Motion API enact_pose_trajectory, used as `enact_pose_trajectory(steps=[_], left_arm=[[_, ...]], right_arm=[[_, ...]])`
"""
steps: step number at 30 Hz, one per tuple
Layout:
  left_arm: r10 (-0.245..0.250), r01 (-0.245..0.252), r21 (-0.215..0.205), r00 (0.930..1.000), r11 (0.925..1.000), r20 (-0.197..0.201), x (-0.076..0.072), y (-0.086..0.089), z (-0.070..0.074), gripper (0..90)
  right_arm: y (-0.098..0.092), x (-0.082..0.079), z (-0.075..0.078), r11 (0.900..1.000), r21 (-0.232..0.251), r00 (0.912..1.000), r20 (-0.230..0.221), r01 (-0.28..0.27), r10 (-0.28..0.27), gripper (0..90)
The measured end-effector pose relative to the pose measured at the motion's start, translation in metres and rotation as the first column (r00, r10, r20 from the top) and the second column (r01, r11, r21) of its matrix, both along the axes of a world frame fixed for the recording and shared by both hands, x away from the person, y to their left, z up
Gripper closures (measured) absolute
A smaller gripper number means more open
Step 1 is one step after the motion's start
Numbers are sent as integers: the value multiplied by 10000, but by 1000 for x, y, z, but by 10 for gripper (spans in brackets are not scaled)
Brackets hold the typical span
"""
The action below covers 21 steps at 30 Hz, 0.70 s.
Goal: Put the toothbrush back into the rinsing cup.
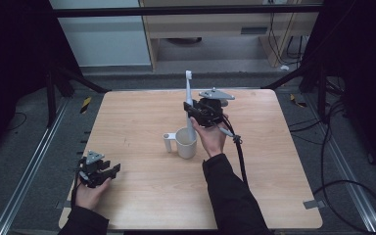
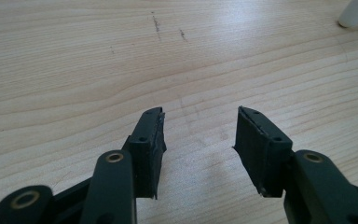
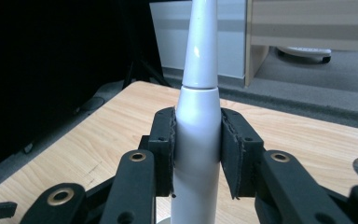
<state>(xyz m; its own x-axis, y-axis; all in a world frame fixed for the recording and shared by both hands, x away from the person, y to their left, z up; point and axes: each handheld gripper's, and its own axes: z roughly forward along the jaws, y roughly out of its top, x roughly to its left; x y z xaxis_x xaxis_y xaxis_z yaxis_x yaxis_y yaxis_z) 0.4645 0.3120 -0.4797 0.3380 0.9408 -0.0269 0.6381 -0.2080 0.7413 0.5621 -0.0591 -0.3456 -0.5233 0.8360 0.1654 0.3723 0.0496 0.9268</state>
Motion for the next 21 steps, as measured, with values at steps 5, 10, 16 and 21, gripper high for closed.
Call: enact_pose_trajectory(steps=[5,10,16,21], left_arm=[[7,-7,-1,10000,10000,6,0,0,0,512],[13,-13,-18,10000,10000,10,0,0,0,512],[7,-7,-2,10000,10000,6,0,0,0,512],[13,-13,-6,10000,10000,5,0,0,0,512]], right_arm=[[10,5,-12,9993,-307,9996,-200,-201,195,676],[16,8,-21,9976,-663,9990,-405,-205,179,676],[19,12,-34,9943,-1027,9965,-818,-273,189,675],[22,13,-41,9918,-1228,9936,-1106,-343,207,674]])
